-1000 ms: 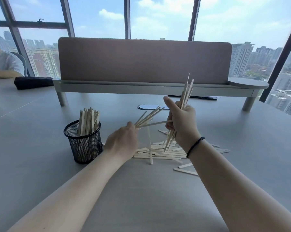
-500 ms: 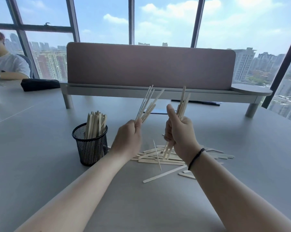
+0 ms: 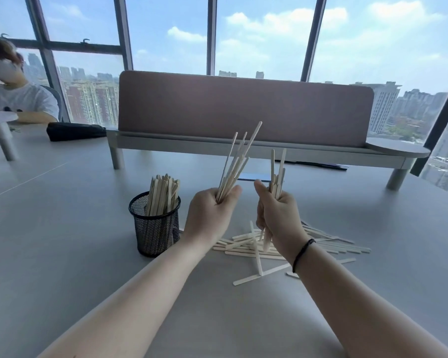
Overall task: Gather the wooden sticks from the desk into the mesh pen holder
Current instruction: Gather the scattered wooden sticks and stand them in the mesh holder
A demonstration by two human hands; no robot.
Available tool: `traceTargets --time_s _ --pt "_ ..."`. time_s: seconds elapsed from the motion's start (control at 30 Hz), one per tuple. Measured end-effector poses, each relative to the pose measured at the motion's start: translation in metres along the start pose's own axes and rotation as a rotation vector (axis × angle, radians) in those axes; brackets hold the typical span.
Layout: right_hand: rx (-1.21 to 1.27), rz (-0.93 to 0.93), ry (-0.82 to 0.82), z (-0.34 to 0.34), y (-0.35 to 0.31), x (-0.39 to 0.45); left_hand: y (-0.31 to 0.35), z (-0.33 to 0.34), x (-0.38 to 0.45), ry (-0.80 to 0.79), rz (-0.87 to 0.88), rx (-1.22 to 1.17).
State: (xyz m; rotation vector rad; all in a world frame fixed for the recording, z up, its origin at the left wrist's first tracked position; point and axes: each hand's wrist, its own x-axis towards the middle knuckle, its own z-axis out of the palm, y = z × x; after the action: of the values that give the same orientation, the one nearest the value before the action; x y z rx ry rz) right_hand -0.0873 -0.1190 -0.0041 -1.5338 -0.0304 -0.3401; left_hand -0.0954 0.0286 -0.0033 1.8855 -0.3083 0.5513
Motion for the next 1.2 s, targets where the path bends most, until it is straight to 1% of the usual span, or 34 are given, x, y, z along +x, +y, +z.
traceTargets --time_s 0.07,0.13,0.2,0.4,0.6,0.67,0.77,0.93,1.07,1.2 --pt "0.013 -0.01 0.001 0.003 -0.007 -0.001 0.003 0.001 0.0 0.019 -0.082 -0.108" --pt "0.01 -0.025 -0.001 0.006 -0.011 -0.003 0.005 0.003 -0.001 0.005 -0.157 -0.22" --pt "0.009 -0.03 -0.013 0.009 -0.011 -0.006 0.004 0.004 -0.003 -0.013 -0.21 -0.27" --pt "-0.027 -0.04 -0.044 0.015 -0.008 -0.012 0.0 0.004 -0.003 -0.014 -0.296 -0.275" --pt "0.062 -0.01 -0.061 0.019 -0.013 -0.014 0.004 0.001 -0.001 -0.053 -0.362 -0.284" --pt "0.101 0.009 -0.064 0.023 -0.016 -0.014 0.009 -0.004 0.003 -0.042 -0.387 -0.299" --pt "0.155 0.044 -0.108 0.037 -0.028 -0.013 0.021 -0.02 0.013 0.007 -0.395 -0.357" --pt "0.302 0.055 -0.195 0.085 -0.071 -0.003 0.051 -0.058 0.039 0.044 -0.319 -0.418" --pt "0.416 0.023 -0.237 0.128 -0.105 0.003 0.069 -0.098 0.065 0.153 -0.27 -0.428" --pt "0.403 0.026 -0.226 0.163 -0.108 0.007 0.06 -0.118 0.076 0.264 -0.298 -0.405"
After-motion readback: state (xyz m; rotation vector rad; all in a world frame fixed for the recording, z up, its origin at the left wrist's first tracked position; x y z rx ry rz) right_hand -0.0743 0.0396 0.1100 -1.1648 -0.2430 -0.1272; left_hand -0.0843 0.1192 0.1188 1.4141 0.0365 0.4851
